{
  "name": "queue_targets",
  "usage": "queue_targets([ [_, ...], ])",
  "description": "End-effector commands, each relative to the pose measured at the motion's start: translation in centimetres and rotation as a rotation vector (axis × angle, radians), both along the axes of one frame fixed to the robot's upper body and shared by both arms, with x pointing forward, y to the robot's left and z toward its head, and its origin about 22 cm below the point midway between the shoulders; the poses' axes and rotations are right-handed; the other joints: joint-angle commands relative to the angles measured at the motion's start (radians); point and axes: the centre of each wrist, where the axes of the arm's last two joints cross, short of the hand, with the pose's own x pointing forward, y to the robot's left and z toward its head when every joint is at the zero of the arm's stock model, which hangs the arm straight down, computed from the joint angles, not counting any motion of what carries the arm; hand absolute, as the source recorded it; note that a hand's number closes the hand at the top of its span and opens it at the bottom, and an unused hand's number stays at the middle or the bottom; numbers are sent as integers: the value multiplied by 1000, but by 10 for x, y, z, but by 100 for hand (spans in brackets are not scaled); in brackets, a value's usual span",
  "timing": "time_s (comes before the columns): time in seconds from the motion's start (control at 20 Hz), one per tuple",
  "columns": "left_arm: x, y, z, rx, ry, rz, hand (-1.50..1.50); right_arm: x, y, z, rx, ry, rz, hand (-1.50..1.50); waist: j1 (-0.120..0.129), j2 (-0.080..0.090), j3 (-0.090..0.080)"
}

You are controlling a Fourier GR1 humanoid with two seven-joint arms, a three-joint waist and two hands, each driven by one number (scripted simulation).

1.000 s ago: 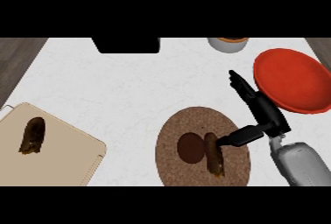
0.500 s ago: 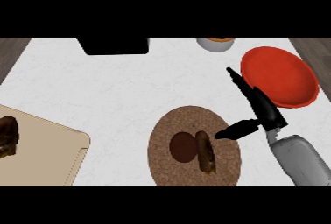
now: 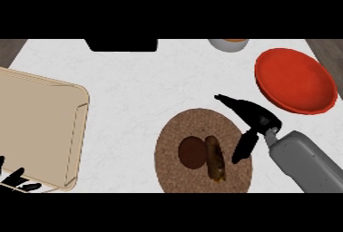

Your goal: Pick the cupcake from the placemat and place it in the bowl

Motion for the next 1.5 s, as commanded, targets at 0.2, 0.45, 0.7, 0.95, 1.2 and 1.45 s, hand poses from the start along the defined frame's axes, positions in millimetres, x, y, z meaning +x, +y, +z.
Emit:
queue_targets([
  [0.2,97,-60,43,-228,-441,-190,0,26,77,52,-297,208,166,-150,-6,26,19],
  [0.45,137,-71,43,-240,-454,-192,0,40,123,98,-309,281,103,-150,5,22,26],
  [0.7,139,-71,47,-236,-471,-169,0,23,125,69,-284,351,49,-150,15,19,28],
  [0.95,158,-70,35,-220,-487,-171,0,-3,121,87,-281,309,51,-150,4,17,28],
  [1.2,161,-75,30,-234,-474,-179,0,-12,113,63,-276,200,7,-150,12,20,28],
  [1.45,155,-63,42,-227,-461,-187,0,-40,115,54,-261,163,46,-150,16,19,28],
])
